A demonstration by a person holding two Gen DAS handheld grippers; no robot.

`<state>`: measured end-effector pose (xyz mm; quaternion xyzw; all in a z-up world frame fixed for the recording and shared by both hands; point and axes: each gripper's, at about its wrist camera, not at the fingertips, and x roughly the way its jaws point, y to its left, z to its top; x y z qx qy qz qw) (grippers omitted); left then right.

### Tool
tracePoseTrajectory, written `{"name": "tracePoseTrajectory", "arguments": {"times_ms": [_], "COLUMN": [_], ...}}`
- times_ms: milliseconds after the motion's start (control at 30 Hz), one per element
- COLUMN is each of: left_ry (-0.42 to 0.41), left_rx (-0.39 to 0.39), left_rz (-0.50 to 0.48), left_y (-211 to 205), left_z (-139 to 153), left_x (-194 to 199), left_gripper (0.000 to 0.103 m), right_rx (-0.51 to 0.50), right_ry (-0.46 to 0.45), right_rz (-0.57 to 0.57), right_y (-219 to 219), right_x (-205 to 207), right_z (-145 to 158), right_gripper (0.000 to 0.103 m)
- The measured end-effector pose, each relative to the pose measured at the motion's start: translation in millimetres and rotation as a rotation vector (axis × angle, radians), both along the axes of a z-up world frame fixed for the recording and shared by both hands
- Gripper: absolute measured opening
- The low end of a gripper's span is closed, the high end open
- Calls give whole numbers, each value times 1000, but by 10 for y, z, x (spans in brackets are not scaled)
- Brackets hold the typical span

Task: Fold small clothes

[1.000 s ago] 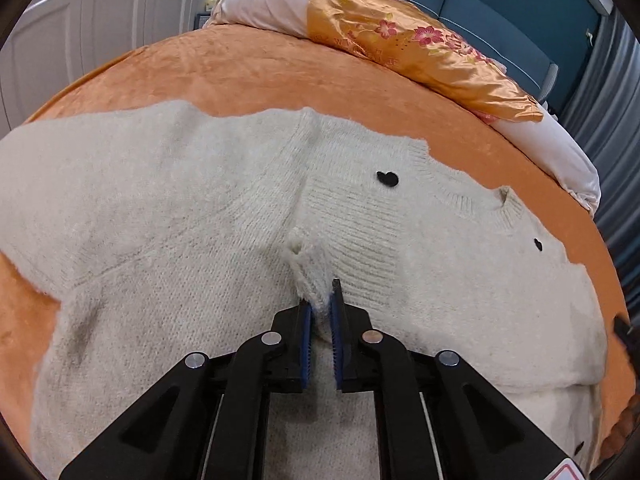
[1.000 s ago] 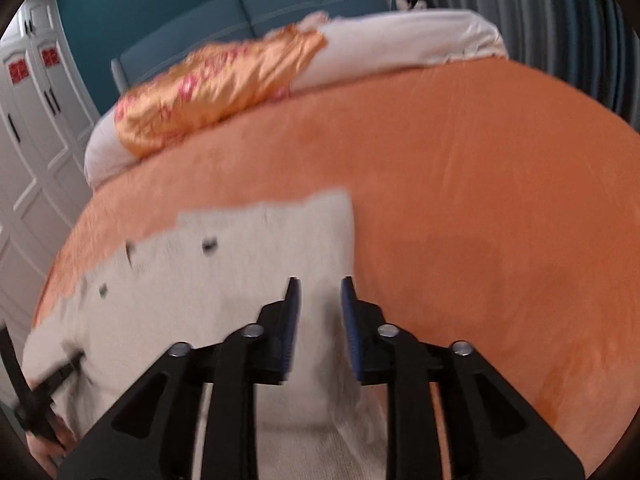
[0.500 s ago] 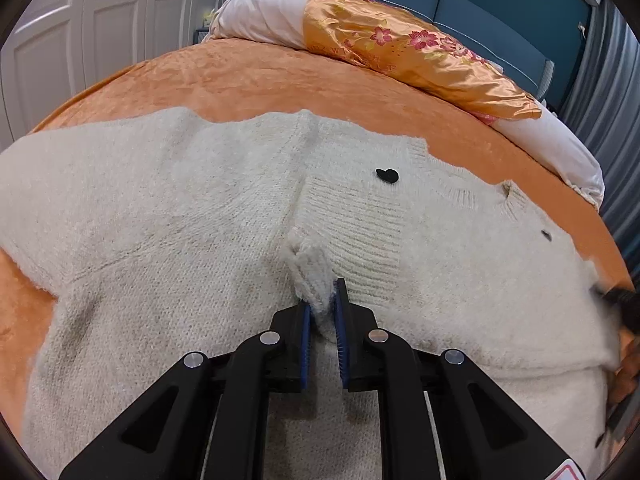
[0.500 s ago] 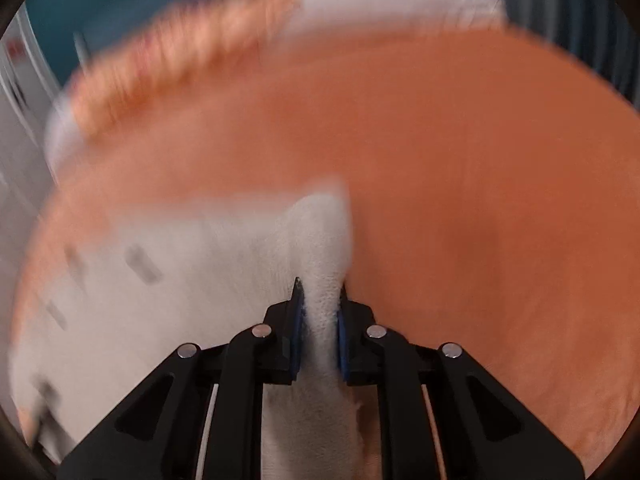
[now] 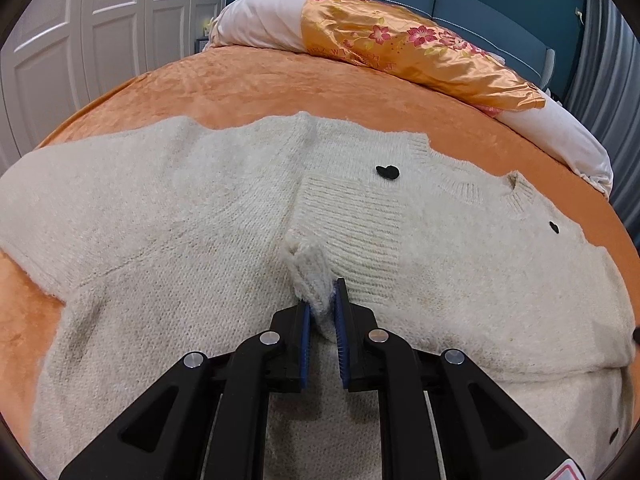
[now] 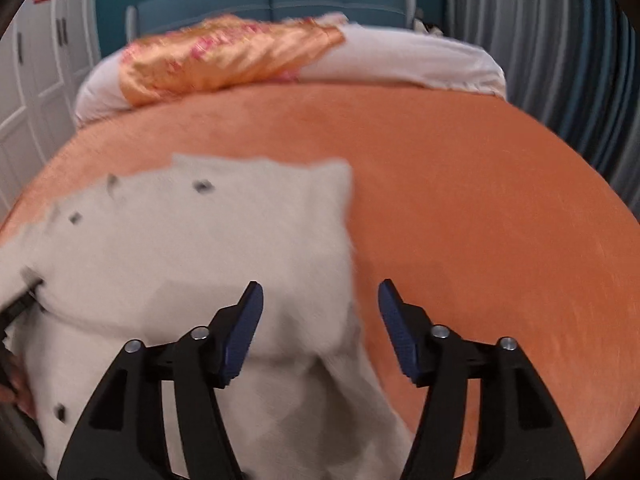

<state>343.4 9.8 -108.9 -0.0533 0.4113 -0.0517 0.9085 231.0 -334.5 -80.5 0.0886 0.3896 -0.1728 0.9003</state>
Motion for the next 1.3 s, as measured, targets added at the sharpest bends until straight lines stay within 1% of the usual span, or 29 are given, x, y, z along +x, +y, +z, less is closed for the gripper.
{"name": "tracePoseTrajectory", "arguments": {"times_ms": [33, 67, 100, 133, 200, 267, 300, 367, 400, 467, 533, 567, 600, 667, 733, 800, 933, 1067, 1300], "left_ry": [-2, -3, -4, -5, -6, -7, -9, -10, -11, -12, -12, -12, -12, -12, -13, -14, -17, -22, -25], "left_rx": [4, 11, 15, 21, 29, 29, 30, 35, 40, 44, 41, 42, 42, 44, 48, 53, 72, 95, 116], "left_rz": [0, 1, 0, 0, 1, 1, 0, -1, -1, -1, -1, -2, -2, -2, -2, -1, -1, 0, 1], "left_y": [-7, -15, -20, -28, -41, -43, -45, -49, -54, -54, -55, -55, -56, -56, -58, -55, -78, -111, -139], "left_z": [0, -1, -1, 0, 1, 2, 2, 2, 2, 3, 7, 6, 7, 8, 7, 11, 10, -3, -21], "left_x": [-4, -4, -5, -5, -7, -7, -7, -8, -8, -7, -6, -7, -6, -4, -6, -6, -10, -19, -15], "left_gripper": [12, 12, 12, 12, 12, 12, 12, 12, 12, 12, 12, 12, 12, 12, 12, 12, 12, 12, 12], "right_rx": [35, 91, 127, 142, 149, 156, 162, 178, 158, 96, 84, 71, 44, -57, -98, -80, -70, -51, -44], "right_ry": [24, 45, 46, 27, -47, -84, -63, 39, 39, 65, 72, 60, 41, -1, 13, 53, 101, 136, 155], "right_rz": [-3, 11, 29, 25, 4, -40, -55, -62, -58, -48, -52, -58, -68, -78, -43, 20, 81, 82, 74], "right_y": [-50, -98, -94, -118, -180, -290, -331, -365, -338, -252, -199, -154, -96, 68, 216, 351, 514, 509, 455], "right_x": [0, 14, -27, -43, -121, -165, -154, -35, -15, 76, 96, 82, 50, -25, 21, 136, 258, 273, 247], "right_z": [-81, -182, -217, -188, -18, 42, -33, -359, -371, -232, -125, -42, 48, 235, 301, 305, 198, 48, -69], "right_gripper": [58, 47, 31, 19, 17, 16, 16, 16, 16, 19, 21, 24, 25, 25, 25, 23, 17, 15, 15]}}
